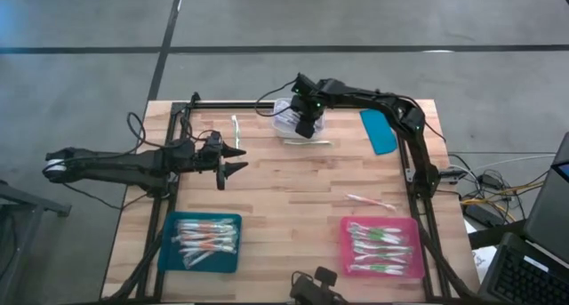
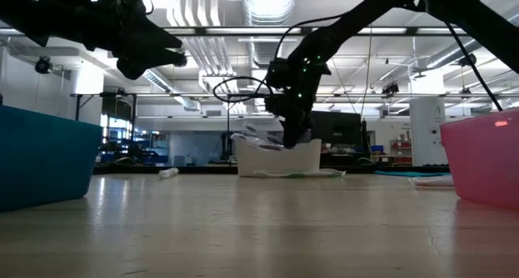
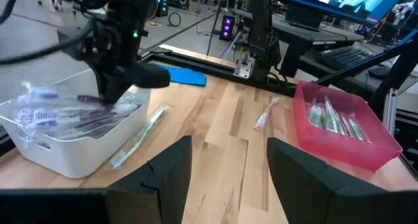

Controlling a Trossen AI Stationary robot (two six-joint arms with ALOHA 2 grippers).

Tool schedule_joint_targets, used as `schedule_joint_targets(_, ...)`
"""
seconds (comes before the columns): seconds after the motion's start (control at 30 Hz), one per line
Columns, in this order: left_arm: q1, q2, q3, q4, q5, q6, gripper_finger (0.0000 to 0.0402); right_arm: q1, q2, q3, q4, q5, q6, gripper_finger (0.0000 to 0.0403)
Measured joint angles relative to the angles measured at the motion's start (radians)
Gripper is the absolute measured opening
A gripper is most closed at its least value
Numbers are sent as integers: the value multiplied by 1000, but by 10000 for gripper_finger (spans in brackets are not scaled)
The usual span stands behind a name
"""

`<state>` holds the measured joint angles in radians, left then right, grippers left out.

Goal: Pick & Place Toothbrushes
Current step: Put the violet toothbrush into the white bin, then put the green toothbrush into the pink bin

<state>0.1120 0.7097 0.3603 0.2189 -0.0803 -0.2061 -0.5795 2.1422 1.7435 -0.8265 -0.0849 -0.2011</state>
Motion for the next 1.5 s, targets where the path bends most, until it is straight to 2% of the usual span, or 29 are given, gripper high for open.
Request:
schedule_joint_targets(0.27, 0, 0, 0, 2, 0, 1, 202, -4, 18, -1, 0, -3, 18, 60)
schedule_joint_targets(0.67, 0, 0, -2, 8, 0, 7, 202, -4, -41, 34, -17, 1, -12, 164)
schedule_joint_targets(0.87, 0, 0, -2, 9, 0, 8, 202, 4, -95, 94, -151, -3, -10, 200)
schedule_joint_targets(1.07, 0, 0, -2, 10, 0, 9, 202, 25, -167, 115, -299, -4, -17, 207)
schedule_joint_targets(1.23, 0, 0, -2, 16, 0, 9, 202, 27, -253, 79, -379, -2, -17, 195)
schedule_joint_targets(1.5, 0, 1, -2, 19, 0, 9, 202, 32, -394, -4, -405, -2, -8, 168)
